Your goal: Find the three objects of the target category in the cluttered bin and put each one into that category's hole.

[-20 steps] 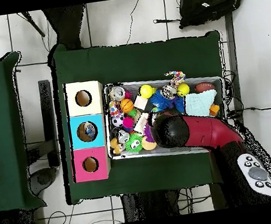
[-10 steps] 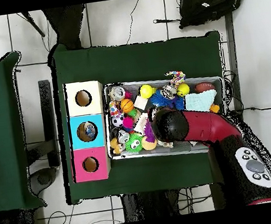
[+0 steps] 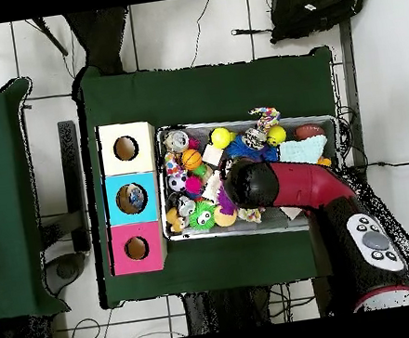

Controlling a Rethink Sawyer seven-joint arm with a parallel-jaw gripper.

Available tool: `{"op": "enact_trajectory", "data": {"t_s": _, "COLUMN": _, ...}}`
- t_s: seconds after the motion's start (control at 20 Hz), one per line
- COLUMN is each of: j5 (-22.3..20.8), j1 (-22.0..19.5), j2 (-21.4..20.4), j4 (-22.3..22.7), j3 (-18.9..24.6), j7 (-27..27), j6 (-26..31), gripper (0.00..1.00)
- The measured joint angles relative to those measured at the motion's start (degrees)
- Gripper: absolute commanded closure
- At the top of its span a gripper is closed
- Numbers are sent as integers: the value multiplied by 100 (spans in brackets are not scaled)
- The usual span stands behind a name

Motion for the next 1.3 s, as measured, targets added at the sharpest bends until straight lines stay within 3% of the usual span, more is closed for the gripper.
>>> {"op": "enact_trajectory", "data": {"t_s": 0.7, "j5": -344, "j1": -51, "j2": 8, "j4": -1, "j3": -202, "j7": 0, "j6": 0, "gripper": 0}}
{"op": "enact_trajectory", "data": {"t_s": 1.3, "j5": -381, "j1": -58, "j2": 65, "j4": -2, "j3": -316, "j7": 0, "j6": -6, "gripper": 0}}
